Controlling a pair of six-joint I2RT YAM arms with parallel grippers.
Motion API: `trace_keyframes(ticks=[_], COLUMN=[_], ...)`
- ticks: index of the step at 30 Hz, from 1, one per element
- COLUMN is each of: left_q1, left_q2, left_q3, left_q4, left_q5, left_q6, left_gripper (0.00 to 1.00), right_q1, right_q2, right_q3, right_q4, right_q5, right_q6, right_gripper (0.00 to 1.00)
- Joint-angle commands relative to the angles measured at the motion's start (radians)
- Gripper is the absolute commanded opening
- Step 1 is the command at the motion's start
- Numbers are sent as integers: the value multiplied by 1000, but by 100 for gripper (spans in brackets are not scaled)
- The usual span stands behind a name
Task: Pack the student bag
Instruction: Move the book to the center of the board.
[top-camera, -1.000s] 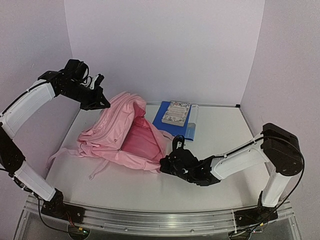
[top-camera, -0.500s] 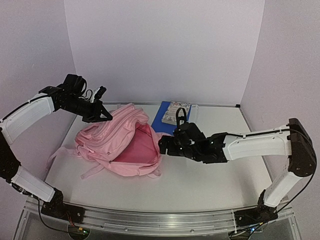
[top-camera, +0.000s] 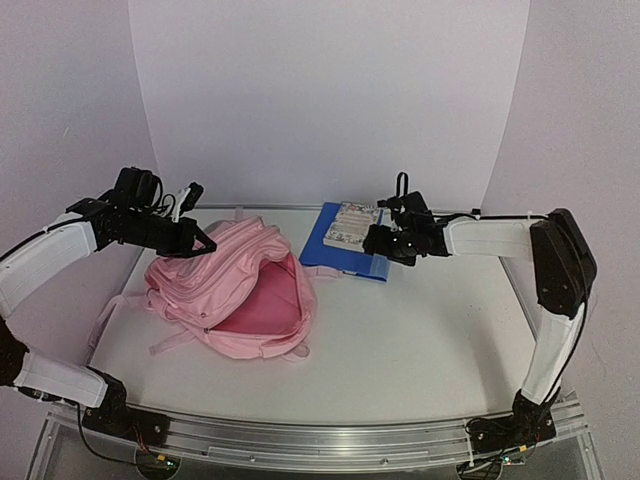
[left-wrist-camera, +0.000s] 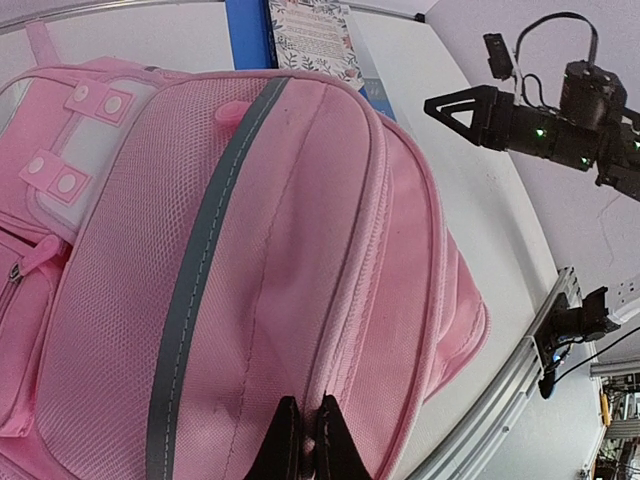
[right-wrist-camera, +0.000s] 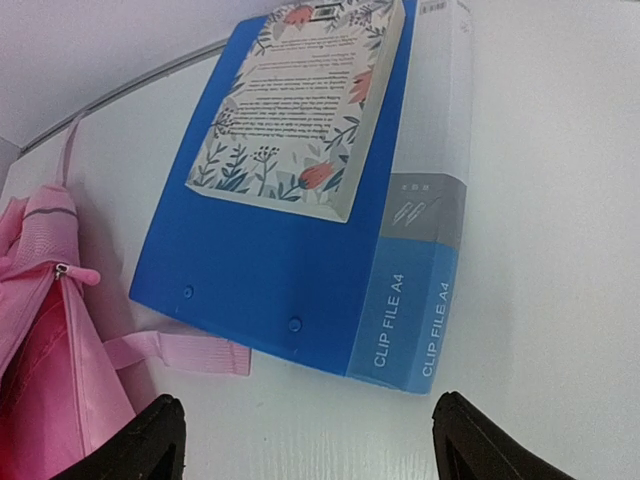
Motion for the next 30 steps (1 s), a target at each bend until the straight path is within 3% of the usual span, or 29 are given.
trace_keyframes(ticks=[1, 22, 25, 30], left_q1=[15, 15, 14, 15], left_q2=[-58, -75, -80, -89], left_q3=[18, 19, 18, 17], left_q4=[209, 207, 209, 208], left_q5=[27, 44, 46, 43], left_q6=[-13, -3, -4, -3], left_gripper=[0, 0, 0, 0], right_q1=[-66, -158, -159, -159], right_q2=[103, 549, 575, 600], right_q3=[135, 517, 526, 522], right_q4=[36, 108, 110, 138], right_q5=[-175, -316, -327, -308], right_q6=[-4, 182, 215, 258], right_gripper=[80, 58, 50, 27])
